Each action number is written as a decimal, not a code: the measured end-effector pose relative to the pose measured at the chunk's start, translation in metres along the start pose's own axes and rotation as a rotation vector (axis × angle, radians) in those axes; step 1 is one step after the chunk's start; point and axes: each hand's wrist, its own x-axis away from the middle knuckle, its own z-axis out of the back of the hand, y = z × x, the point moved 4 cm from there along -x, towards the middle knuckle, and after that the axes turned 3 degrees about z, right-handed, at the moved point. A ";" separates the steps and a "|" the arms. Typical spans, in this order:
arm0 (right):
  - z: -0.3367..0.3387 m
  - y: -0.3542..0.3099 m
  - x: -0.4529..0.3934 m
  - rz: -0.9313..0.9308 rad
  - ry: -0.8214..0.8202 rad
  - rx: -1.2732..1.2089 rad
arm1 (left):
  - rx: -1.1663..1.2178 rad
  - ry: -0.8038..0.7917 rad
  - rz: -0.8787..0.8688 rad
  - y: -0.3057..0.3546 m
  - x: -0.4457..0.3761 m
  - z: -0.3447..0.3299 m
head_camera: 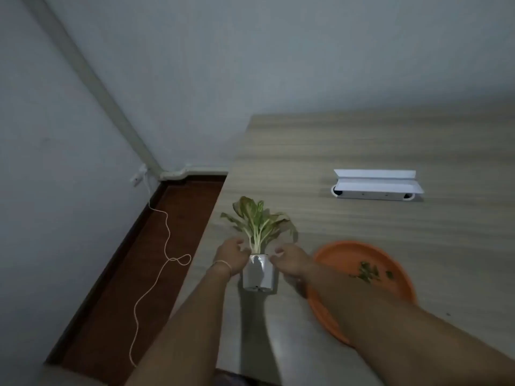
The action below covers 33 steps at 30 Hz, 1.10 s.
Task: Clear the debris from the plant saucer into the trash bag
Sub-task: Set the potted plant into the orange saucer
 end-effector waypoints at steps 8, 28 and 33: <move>-0.043 0.022 -0.020 -0.146 0.123 -0.134 | 0.109 -0.187 0.060 -0.035 -0.006 -0.039; 0.041 0.060 -0.014 0.124 0.276 -0.445 | 0.370 -0.104 -0.171 0.057 -0.024 -0.065; 0.088 0.113 0.009 0.132 0.327 -0.484 | 0.440 -0.179 -0.169 0.104 -0.012 -0.120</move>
